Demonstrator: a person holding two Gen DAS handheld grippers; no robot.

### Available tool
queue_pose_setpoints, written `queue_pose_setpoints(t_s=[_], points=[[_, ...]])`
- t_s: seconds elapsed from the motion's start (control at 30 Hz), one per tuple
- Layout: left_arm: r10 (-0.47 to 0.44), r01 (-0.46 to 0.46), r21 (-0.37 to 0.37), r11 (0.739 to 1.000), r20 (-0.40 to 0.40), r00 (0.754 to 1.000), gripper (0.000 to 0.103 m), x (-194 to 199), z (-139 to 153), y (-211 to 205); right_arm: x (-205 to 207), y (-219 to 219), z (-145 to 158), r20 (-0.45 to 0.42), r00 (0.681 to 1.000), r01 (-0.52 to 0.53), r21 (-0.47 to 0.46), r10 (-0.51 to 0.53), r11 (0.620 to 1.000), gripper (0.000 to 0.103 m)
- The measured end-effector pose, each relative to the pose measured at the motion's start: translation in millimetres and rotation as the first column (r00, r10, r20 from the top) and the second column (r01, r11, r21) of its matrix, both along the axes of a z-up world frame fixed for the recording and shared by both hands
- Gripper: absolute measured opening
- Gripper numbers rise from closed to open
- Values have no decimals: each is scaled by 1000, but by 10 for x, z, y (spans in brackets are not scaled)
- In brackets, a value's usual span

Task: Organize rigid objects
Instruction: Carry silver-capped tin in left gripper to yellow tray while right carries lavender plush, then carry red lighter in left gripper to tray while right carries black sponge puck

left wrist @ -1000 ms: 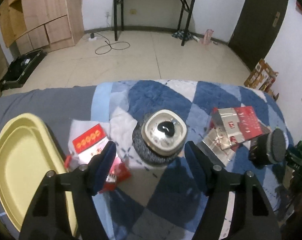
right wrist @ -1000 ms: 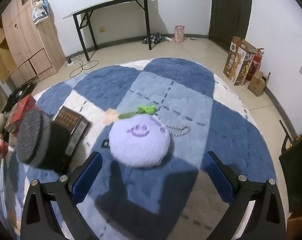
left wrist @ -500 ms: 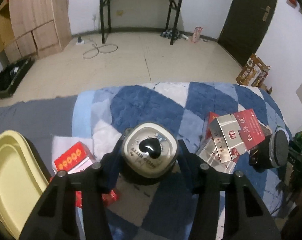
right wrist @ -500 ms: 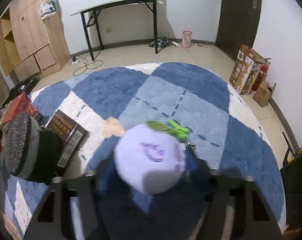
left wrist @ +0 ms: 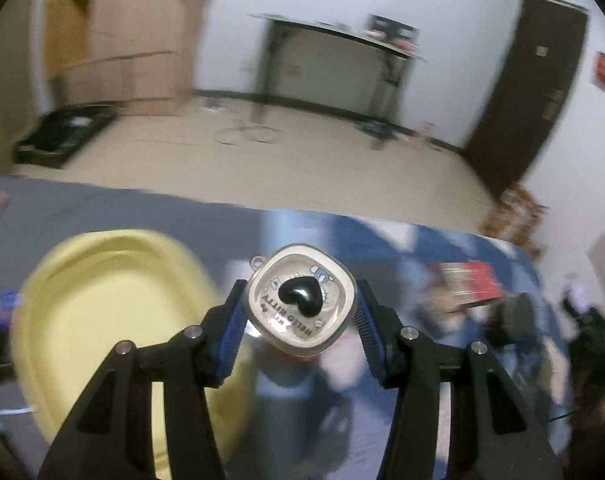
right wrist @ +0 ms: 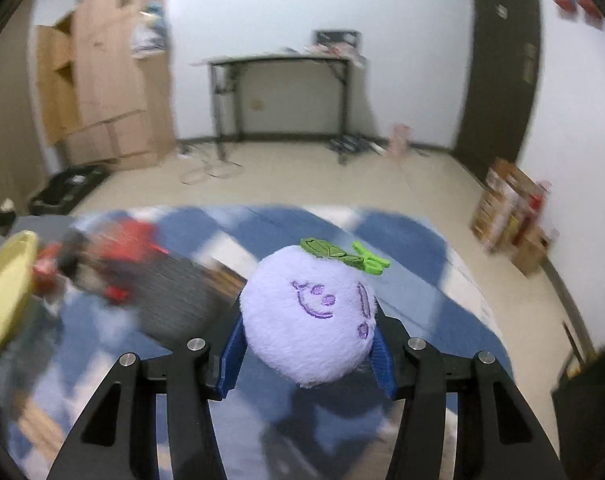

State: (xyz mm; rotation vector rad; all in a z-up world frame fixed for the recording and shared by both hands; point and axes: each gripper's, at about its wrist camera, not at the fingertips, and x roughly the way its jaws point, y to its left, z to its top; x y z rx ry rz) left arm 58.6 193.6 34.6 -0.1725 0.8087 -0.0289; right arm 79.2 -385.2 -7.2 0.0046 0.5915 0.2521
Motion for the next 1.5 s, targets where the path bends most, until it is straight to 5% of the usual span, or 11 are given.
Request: queue_pose_setpoints(t_s=[0.13,0.3,0.4,0.5,0.63,0.9,1.03,1.13,1.2,1.33,1.5], points=[[105,-106,94,990,13,994,54,-454,146,609,-363,1063,542,113,942,-311,-59,316,949,52],[173,-170,50,984,-67,983,54,-651,-159,1117,-708,2512,614,85,772,-631,-26,630,776,52],[189,-185,43,982,-109,976,54,-536,-515,1313,-816,3230,457,20,681,-732,-14,732,682,52],[219,-221,6,975,-151,964,54,-464,-754,1578,-1003,3967,216,-68,584,-809,-125,809,574,52],[195,-191,39,981,-189,962,54,-311,-968,1706,-901,4466,-61,-188,548,-835,-181,815,520,52],[197,-204,1,979,-275,941,54,-199,-1315,1839,-720,5090,-447,-348,536,-843,-272,769,464,53],[196,-197,21,980,-256,947,54,-247,-1348,1801,-594,5296,-508,-363,548,-836,-275,754,475,55],[210,-215,5,976,-246,946,58,-280,-1290,1815,-570,5319,-530,-355,553,-833,-270,754,484,66],[227,-235,-11,972,-202,953,68,-346,-1157,1827,-569,5296,-502,-330,560,-828,-261,760,496,95],[205,-207,-16,978,-84,975,100,-420,-788,1607,-582,4994,-307,-210,628,-778,-199,749,596,102],[4,-6,-33,999,-70,998,103,-249,-489,1062,-465,4136,-69,-80,803,-594,-32,590,804,103]])
